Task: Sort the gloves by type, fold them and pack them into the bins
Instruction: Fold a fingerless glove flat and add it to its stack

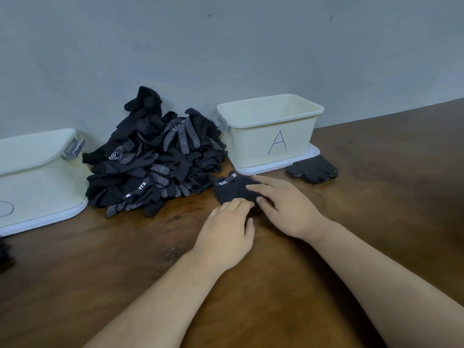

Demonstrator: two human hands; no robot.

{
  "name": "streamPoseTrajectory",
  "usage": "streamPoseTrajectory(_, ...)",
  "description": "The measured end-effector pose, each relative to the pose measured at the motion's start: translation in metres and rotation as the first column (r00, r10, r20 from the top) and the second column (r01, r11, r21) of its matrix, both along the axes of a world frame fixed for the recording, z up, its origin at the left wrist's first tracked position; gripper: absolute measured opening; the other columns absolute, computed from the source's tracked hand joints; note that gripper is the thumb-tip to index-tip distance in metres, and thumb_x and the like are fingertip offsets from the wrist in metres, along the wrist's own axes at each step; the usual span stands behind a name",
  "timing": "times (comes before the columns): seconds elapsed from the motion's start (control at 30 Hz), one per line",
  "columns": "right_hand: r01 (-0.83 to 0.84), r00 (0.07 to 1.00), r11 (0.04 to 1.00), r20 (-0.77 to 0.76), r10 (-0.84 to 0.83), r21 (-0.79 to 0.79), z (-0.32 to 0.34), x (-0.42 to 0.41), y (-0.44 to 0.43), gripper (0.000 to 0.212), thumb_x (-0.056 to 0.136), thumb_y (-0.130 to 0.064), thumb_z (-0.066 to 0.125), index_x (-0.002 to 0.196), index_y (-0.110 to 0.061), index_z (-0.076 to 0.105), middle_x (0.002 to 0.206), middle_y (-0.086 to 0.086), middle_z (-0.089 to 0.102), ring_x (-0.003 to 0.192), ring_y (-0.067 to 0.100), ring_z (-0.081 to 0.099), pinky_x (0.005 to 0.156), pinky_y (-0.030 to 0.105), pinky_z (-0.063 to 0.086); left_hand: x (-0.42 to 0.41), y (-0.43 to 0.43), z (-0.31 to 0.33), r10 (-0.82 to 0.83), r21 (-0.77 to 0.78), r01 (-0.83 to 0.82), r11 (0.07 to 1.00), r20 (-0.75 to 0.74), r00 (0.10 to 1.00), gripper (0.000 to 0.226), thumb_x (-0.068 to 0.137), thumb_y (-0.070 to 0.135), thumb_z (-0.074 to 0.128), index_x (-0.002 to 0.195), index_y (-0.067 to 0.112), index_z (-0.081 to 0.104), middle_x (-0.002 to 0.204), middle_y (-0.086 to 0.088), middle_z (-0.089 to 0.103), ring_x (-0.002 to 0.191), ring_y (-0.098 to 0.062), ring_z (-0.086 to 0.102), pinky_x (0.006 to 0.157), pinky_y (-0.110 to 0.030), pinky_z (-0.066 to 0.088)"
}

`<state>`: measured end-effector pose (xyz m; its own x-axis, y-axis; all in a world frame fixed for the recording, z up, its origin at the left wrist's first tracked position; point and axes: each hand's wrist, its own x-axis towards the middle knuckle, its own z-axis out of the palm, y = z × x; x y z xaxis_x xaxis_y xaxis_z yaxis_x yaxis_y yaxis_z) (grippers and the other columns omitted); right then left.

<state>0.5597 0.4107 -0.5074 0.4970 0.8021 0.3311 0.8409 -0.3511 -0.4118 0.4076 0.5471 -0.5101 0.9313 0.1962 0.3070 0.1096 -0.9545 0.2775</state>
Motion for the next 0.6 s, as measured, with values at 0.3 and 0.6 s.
streamPoseTrajectory(0.3, -0.112, 0.992, 0.987, 0.048, 0.118, -0.118, 0.006, -0.080, 0.014, 0.043, 0.099, -0.052, 0.051, 0.140, -0.045, 0.064, 0.146, -0.027, 0.057, 0.132, 0.005, 0.044, 0.110, 0.030, 0.036, -0.107, 0.043, 0.008, -0.151, -0.098, 0.145, 0.985, -0.054, 0.987, 0.035, 0.108, 0.037, 0.052, 0.143, 0.040, 0.054, 0.142, 0.031, 0.048, 0.123, 0.006, 0.046, 0.099, -0.015, 0.039)
streamPoseTrajectory(0.6, -0.187, 0.978, 0.969, -0.064, 0.199, 0.159, 0.008, -0.130, 0.036, 0.019, 0.101, -0.022, 0.073, 0.113, -0.035, 0.080, 0.107, -0.026, 0.073, 0.104, 0.003, 0.064, 0.087, 0.012, 0.046, -0.150, 0.083, 0.014, -0.090, -0.240, 0.076, 0.968, -0.047, 0.995, 0.068, 0.098, 0.042, 0.069, 0.157, 0.044, 0.035, 0.159, 0.034, 0.028, 0.148, 0.012, 0.024, 0.123, -0.025, 0.032)
